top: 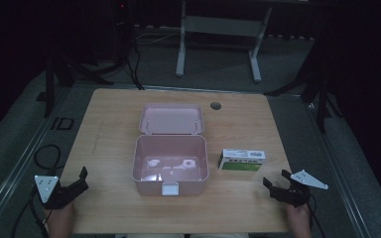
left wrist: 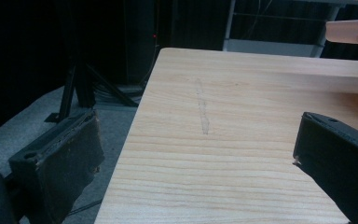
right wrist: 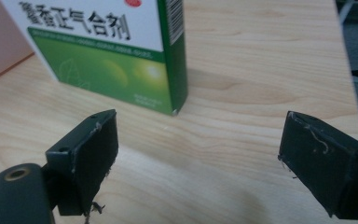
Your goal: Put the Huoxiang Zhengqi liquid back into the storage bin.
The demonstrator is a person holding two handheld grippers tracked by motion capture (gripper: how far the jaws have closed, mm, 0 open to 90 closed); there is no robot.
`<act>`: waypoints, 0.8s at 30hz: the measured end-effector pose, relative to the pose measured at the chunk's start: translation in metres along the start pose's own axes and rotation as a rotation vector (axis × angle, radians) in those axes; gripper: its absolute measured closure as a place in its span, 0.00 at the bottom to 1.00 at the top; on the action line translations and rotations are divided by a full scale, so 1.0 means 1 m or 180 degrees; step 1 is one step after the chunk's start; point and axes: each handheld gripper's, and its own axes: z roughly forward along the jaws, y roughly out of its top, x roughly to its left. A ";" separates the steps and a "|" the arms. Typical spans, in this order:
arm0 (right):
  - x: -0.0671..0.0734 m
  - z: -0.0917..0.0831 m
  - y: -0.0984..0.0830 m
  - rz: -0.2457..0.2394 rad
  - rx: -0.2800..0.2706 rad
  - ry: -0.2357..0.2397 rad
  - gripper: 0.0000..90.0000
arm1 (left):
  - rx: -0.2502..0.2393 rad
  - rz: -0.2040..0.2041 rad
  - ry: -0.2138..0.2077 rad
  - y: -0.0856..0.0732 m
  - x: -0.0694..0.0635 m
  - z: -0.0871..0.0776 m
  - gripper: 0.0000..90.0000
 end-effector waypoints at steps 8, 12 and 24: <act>-0.004 -0.001 0.002 -0.0193 0.0237 0.0478 0.14 | 0.0003 -0.0007 -0.0013 0.000 0.000 0.000 0.01; -0.003 0.004 0.007 -0.0466 0.0486 0.0829 0.15 | 0.0011 0.0018 -0.0019 0.000 0.000 0.000 0.01; -0.004 0.016 0.028 -0.1137 0.1184 0.1852 0.18 | 0.0018 0.0012 -0.0039 0.000 0.000 0.001 0.01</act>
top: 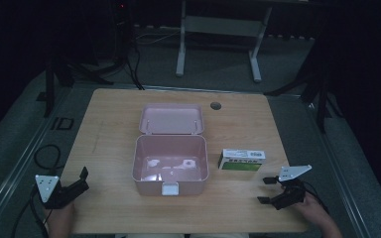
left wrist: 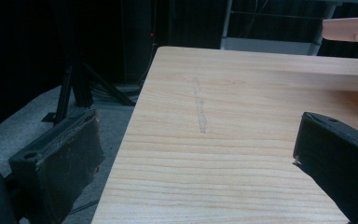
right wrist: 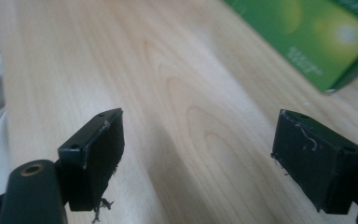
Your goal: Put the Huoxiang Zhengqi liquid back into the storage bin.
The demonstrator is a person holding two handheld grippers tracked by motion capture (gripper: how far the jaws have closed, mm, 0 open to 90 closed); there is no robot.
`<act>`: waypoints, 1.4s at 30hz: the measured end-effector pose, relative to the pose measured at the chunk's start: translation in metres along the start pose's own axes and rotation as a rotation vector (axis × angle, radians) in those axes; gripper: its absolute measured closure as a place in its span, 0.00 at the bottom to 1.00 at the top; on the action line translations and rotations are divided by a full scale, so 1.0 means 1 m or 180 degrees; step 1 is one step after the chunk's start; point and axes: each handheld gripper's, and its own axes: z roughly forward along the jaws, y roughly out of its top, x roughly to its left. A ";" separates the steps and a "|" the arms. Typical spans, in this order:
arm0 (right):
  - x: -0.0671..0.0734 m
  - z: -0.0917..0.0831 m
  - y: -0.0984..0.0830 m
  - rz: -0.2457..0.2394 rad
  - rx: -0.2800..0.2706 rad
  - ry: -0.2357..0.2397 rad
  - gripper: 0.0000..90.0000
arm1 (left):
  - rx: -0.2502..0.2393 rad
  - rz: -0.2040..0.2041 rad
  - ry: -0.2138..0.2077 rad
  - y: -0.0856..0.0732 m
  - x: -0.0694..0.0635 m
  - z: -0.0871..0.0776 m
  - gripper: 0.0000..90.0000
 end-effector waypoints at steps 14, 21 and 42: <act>0.015 -0.001 0.038 -0.0788 0.1169 0.0008 0.18 | 0.0003 0.0007 0.0000 0.000 0.000 0.000 0.01; 0.026 0.010 0.057 -0.1040 0.1788 0.0074 0.18 | 0.0003 0.0005 -0.0009 0.000 0.000 0.000 0.02; 0.061 0.039 0.108 -0.1427 0.2511 0.0153 0.18 | 0.0014 -0.0003 -0.0037 0.000 0.000 0.000 0.01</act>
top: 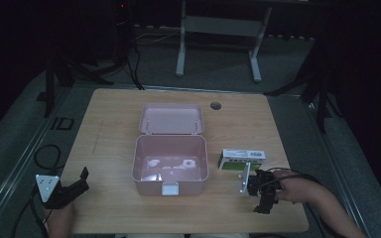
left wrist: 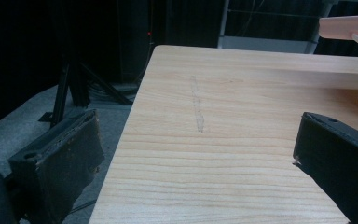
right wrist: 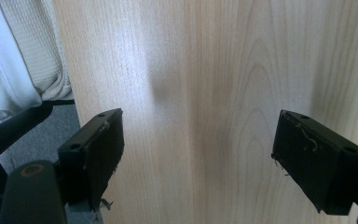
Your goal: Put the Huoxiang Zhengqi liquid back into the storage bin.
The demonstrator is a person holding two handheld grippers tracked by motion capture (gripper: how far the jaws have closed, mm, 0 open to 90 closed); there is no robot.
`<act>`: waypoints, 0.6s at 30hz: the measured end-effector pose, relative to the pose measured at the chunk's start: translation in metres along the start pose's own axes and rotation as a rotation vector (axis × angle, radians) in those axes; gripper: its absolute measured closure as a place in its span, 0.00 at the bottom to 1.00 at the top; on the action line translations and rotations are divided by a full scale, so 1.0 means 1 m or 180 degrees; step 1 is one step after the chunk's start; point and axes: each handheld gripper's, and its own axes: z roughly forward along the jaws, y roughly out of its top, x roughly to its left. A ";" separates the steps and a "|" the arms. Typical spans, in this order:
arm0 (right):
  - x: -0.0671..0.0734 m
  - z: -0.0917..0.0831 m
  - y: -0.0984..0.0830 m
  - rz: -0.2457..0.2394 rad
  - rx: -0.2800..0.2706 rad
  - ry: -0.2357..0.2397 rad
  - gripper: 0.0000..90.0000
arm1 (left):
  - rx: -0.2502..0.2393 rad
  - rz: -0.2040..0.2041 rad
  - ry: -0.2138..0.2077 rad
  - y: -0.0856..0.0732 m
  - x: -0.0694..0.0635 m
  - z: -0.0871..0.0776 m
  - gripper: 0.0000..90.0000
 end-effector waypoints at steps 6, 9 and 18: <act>0.000 -0.005 0.004 -0.0006 -0.0038 0.0039 0.15 | 0.0005 0.0007 0.0004 0.000 0.000 0.000 0.01; 0.002 -0.009 0.008 -0.0092 -0.0028 0.0016 0.14 | 0.0003 0.0006 0.0005 0.000 0.000 0.000 0.01; -0.002 -0.019 0.015 -0.0097 0.0035 0.0029 0.15 | 0.0004 0.0003 0.0007 0.000 0.000 0.000 0.02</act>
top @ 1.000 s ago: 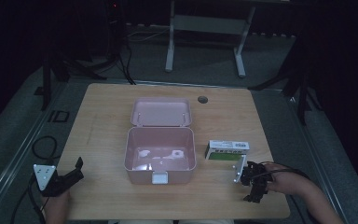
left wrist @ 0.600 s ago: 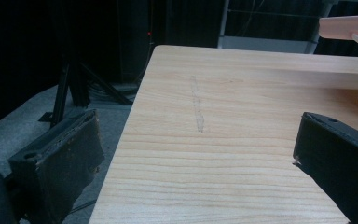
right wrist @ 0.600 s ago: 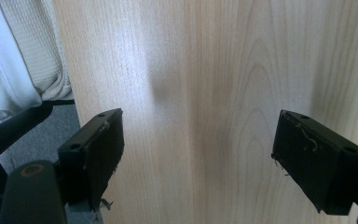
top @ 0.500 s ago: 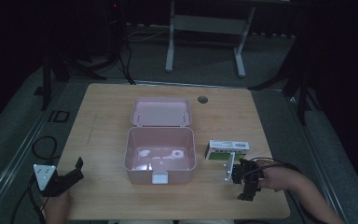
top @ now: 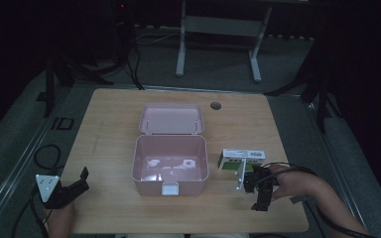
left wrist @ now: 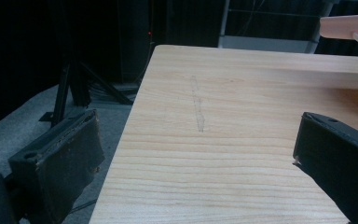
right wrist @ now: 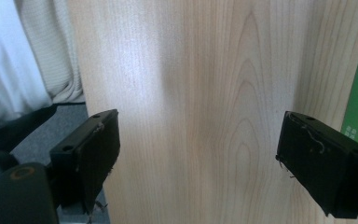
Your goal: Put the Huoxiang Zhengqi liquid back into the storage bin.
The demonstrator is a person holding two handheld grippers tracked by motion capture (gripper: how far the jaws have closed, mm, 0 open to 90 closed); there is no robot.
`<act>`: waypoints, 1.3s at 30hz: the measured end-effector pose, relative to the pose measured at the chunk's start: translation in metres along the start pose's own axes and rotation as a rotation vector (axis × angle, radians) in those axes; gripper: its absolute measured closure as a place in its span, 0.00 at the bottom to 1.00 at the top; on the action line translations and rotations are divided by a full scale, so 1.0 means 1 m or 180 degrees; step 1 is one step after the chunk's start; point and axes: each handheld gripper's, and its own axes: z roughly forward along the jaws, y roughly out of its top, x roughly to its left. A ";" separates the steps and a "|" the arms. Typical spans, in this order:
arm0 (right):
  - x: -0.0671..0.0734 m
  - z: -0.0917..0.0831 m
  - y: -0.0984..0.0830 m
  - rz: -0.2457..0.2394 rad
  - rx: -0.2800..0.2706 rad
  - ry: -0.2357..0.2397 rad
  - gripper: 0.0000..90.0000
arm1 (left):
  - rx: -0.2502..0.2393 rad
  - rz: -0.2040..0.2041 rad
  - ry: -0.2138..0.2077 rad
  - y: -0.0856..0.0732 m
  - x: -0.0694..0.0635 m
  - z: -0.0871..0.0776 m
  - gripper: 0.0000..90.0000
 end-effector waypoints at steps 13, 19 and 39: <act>-0.024 -0.033 0.002 -0.0018 -0.0099 -0.0240 0.20 | 0.0006 0.0002 -0.0002 0.000 0.000 0.000 0.01; -0.042 -0.043 0.003 0.0050 -0.0125 -0.0269 0.25 | 0.0007 0.0001 -0.0002 0.000 0.000 0.000 0.01; -0.095 -0.049 0.002 0.0206 -0.0139 -0.0333 0.33 | 0.0022 0.0010 -0.0002 0.000 0.000 0.000 0.01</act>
